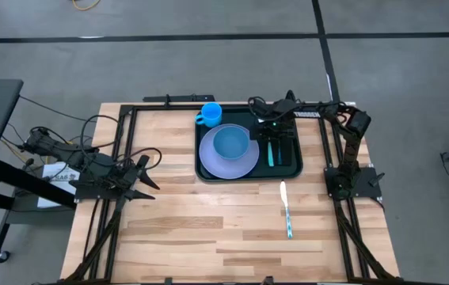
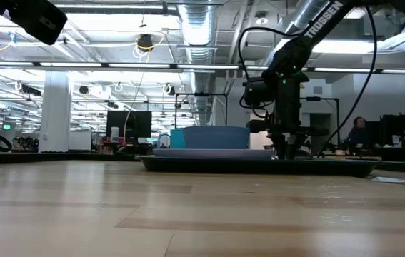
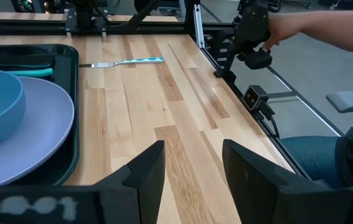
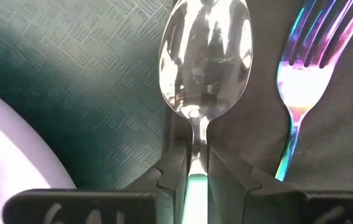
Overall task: Set up tray
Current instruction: Put the blue spoon on the black napkin, then put the blue knife on the black napkin
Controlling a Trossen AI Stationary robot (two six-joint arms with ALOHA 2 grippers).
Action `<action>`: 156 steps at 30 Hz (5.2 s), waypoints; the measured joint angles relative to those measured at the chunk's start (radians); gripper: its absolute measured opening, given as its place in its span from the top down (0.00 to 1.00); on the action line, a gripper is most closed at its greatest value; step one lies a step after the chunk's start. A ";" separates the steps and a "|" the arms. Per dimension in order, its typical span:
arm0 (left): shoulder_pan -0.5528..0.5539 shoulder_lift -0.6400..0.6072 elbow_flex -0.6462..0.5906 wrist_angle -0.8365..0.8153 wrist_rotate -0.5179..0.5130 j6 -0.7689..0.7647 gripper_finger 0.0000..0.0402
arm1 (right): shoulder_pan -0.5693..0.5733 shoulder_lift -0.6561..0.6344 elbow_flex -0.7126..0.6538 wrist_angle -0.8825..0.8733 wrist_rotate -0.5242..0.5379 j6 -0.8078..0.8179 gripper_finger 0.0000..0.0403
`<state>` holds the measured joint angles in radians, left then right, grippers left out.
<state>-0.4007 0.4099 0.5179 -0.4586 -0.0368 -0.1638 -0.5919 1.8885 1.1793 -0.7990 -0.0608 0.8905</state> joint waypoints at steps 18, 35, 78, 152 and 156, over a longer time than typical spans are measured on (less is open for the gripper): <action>0.000 0.000 0.000 0.000 0.002 -0.010 0.63 | 0.024 0.000 0.000 -0.004 0.006 0.016 0.85; 0.000 0.000 0.000 0.000 0.001 -0.016 0.63 | 0.025 0.000 0.000 -0.007 0.007 -0.008 0.85; 0.000 0.000 0.000 -0.007 0.003 -0.022 0.63 | 0.025 0.000 0.149 -0.203 0.055 -0.035 0.62; -0.127 0.003 -0.067 0.315 0.054 -0.120 0.63 | 1.071 -0.351 -0.304 -0.014 0.013 0.993 0.71; -0.127 0.003 -0.067 0.315 0.038 -0.116 0.63 | 1.058 -0.334 -0.304 -0.035 0.011 0.969 0.71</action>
<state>-0.5282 0.4126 0.4507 -0.1436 0.0016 -0.2802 0.4658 1.5542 0.8753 -0.8341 -0.0494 1.8594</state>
